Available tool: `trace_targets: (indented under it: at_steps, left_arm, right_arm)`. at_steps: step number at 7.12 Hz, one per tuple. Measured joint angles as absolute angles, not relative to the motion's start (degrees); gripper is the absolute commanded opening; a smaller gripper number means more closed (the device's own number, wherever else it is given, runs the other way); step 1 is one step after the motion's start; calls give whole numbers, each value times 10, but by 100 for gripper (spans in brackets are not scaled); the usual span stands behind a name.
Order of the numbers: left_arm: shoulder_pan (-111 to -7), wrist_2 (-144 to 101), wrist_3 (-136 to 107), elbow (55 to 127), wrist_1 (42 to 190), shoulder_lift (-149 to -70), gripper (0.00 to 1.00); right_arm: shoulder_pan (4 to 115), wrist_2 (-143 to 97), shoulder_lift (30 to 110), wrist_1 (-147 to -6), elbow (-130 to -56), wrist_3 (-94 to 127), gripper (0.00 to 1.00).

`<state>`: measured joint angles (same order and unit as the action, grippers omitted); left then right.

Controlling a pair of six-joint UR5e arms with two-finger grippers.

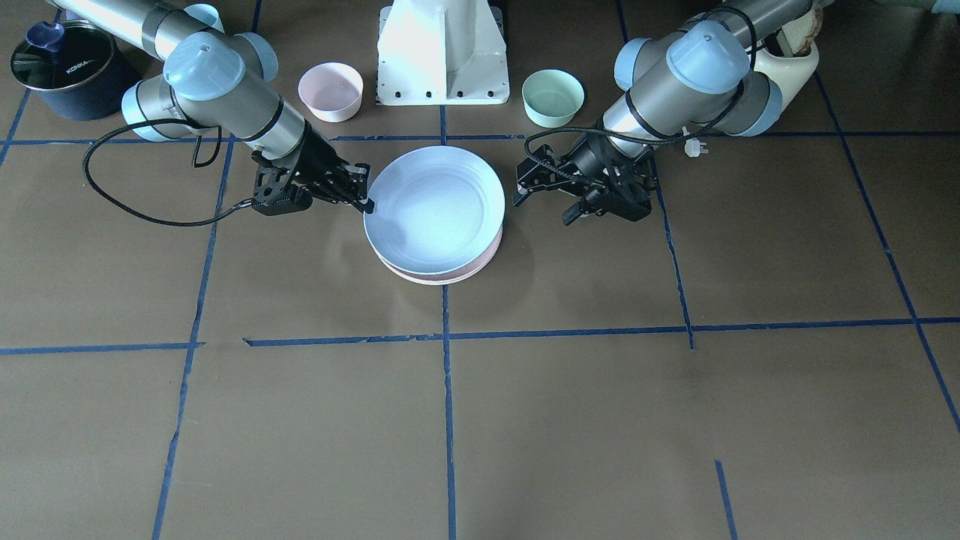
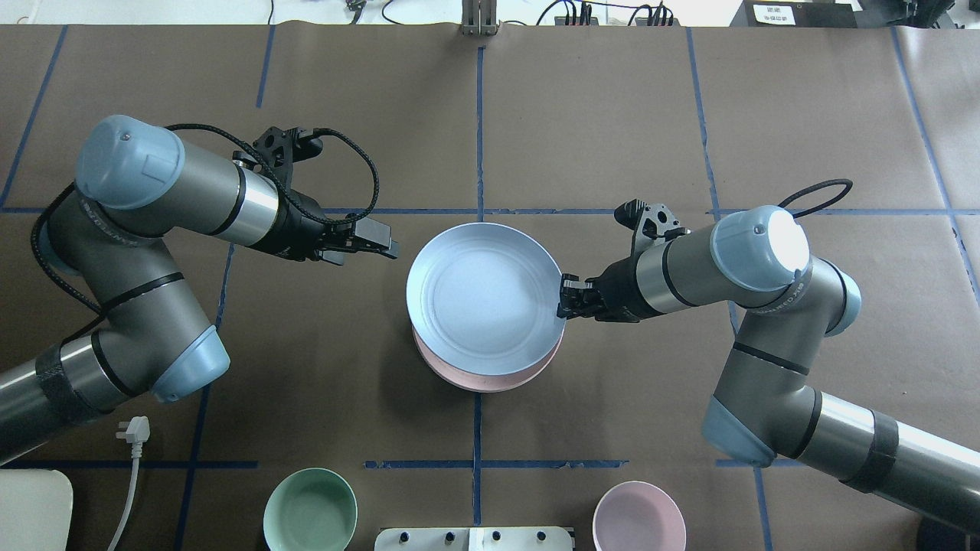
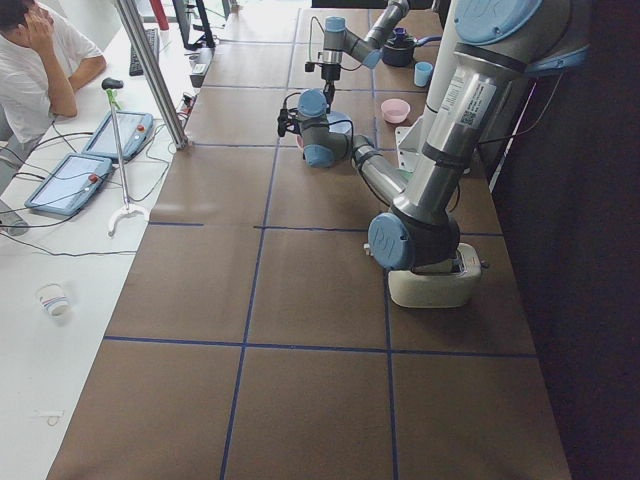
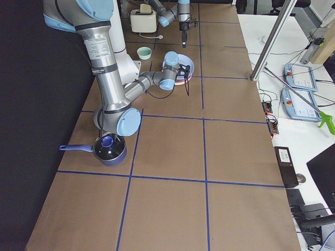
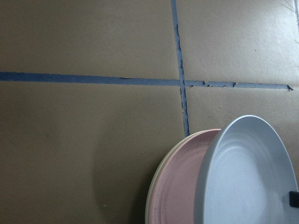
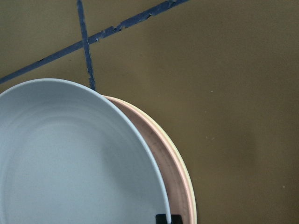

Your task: Stack three plates with pink and blue

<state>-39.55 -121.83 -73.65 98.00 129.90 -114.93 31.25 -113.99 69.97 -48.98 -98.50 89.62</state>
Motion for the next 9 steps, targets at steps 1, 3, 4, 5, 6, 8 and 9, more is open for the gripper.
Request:
trace_targets:
  at_steps: [1, 3, 4, 5, 6, 8, 9]
  left_arm:
    - [-396, -1218, -737, 980, 1299, -1149, 100]
    - [-396, -1218, -736, 980, 1299, -1148, 100]
    - [-396, -1219, -736, 980, 1299, -1145, 100]
    - [-397, -1218, -736, 980, 1299, -1144, 99]
    - [-403, -1219, -734, 981, 1299, -1138, 100]
    - [-436, -1222, -711, 981, 1299, -1107, 100]
    - [-462, -1223, -668, 982, 1298, -1085, 99]
  right_arm:
    - [310, -1128, 699, -508, -987, 895, 99]
    - [300, -1119, 701, -531, -1000, 894, 100]
    - [302, -1130, 710, -534, -1023, 893, 100]
    - [316, -1148, 732, -535, -1054, 893, 100]
    - [353, -1173, 763, -535, -1084, 890, 100]
    - [457, -1214, 834, -541, -1105, 806, 100]
    - [520, -1233, 874, -574, -1101, 679, 100]
